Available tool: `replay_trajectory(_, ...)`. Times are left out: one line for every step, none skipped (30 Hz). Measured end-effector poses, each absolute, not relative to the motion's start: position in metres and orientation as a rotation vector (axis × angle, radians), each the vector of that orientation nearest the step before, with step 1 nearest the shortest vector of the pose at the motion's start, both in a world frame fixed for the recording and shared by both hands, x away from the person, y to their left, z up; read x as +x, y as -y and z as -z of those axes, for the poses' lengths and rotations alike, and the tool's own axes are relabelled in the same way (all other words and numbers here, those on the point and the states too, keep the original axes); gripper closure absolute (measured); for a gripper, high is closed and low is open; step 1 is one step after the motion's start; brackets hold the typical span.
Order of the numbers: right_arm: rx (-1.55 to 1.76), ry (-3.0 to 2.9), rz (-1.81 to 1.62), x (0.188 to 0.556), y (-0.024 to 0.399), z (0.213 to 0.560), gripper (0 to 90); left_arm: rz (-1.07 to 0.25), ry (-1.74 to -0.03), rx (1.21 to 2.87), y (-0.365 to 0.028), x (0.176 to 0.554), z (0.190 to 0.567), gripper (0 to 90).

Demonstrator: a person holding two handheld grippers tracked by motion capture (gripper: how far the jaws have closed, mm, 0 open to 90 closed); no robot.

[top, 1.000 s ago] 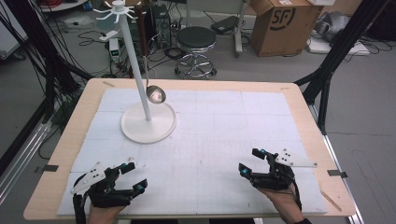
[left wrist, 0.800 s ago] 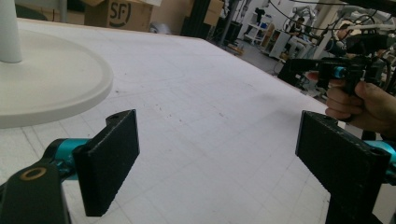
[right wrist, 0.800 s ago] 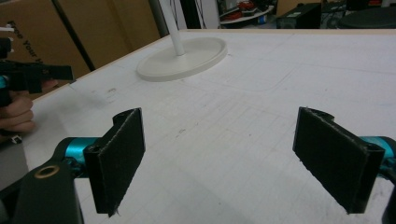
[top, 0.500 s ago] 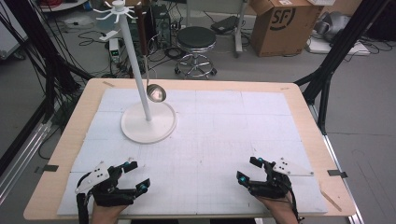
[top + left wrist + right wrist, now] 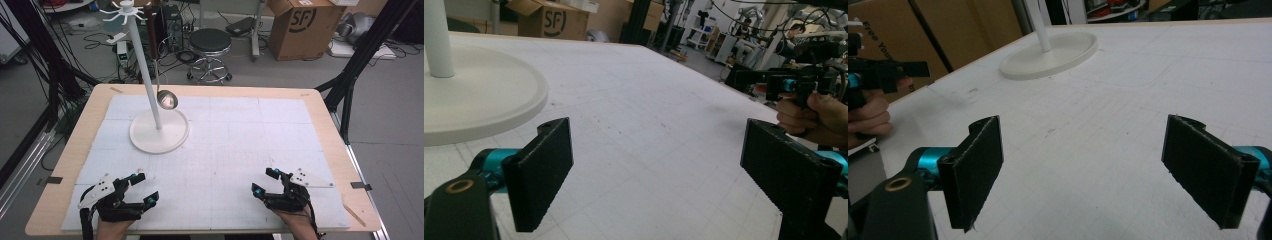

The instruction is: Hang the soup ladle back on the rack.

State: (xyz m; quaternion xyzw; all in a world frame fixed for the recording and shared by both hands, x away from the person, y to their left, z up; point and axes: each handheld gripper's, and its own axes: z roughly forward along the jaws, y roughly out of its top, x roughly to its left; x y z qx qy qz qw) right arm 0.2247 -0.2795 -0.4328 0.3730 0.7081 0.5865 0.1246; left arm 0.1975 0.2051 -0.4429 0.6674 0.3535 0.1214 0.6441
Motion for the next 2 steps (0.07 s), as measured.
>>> replay_trajectory(1.084,-2.058,-1.715,0.2247,0.2801,0.4324,16.2,-0.279,-0.805,1.52,-0.2053,0.1976,0.4429,14.0)
replay_trajectory(1.084,-2.055,-1.714,0.2246,0.2805,0.4323,16.2,-0.28,-0.802,1.518,-0.2054,0.1977,0.443,14.0)
